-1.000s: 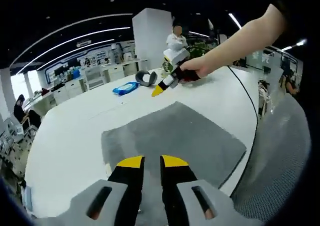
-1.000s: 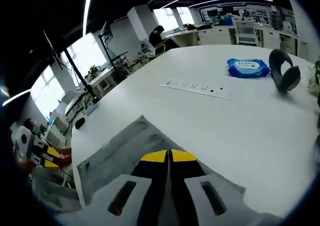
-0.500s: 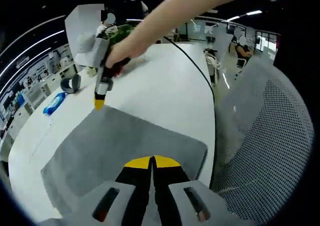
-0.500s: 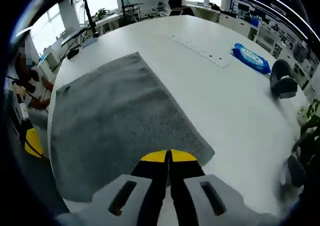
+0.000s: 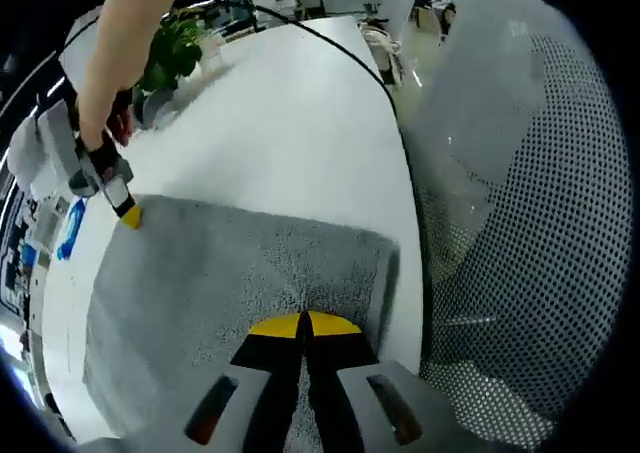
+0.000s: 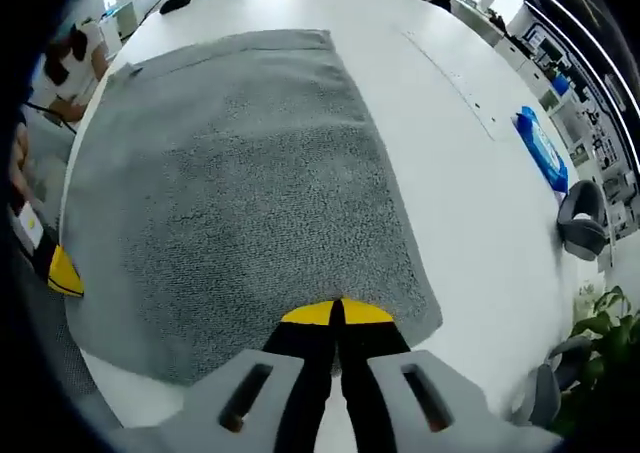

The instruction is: Fold the towel on the table until its edges align and the towel forms a compact rectangular stack.

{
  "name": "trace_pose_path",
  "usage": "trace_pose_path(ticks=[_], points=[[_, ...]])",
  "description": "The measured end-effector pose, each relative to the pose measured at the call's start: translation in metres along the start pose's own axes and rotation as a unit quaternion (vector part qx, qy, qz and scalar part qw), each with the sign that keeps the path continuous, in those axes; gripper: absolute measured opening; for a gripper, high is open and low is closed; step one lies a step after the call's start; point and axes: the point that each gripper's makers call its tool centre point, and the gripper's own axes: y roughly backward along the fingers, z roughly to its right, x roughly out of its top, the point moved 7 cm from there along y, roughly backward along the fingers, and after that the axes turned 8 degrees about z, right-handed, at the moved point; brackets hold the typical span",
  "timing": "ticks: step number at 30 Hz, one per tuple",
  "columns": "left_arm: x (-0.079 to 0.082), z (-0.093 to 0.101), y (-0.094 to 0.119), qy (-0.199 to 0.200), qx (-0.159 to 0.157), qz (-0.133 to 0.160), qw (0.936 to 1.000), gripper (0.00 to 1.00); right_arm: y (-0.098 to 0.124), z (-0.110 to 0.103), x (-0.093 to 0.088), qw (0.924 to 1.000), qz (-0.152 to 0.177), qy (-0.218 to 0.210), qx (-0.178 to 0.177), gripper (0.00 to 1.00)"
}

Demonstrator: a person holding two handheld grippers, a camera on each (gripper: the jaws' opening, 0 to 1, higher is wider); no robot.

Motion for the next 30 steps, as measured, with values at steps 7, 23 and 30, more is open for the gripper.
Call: trace_pose_path(ticks=[7,23,30], points=[[-0.002,0.004,0.006,-0.004,-0.001,-0.049,0.9988,0.01,0.006,-0.008,-0.007,0.9964,-0.049,0.066,-0.018,0.00],[-0.050,-0.005,0.041,-0.010,0.022,-0.116,0.9929,0.01,0.037,-0.046,-0.052,0.9966,-0.071,0.038,-0.017,0.00],[-0.069,-0.011,0.053,0.007,0.024,-0.126,0.9917,0.01,0.048,-0.067,-0.068,0.9983,-0.020,0.054,-0.014,0.00]])
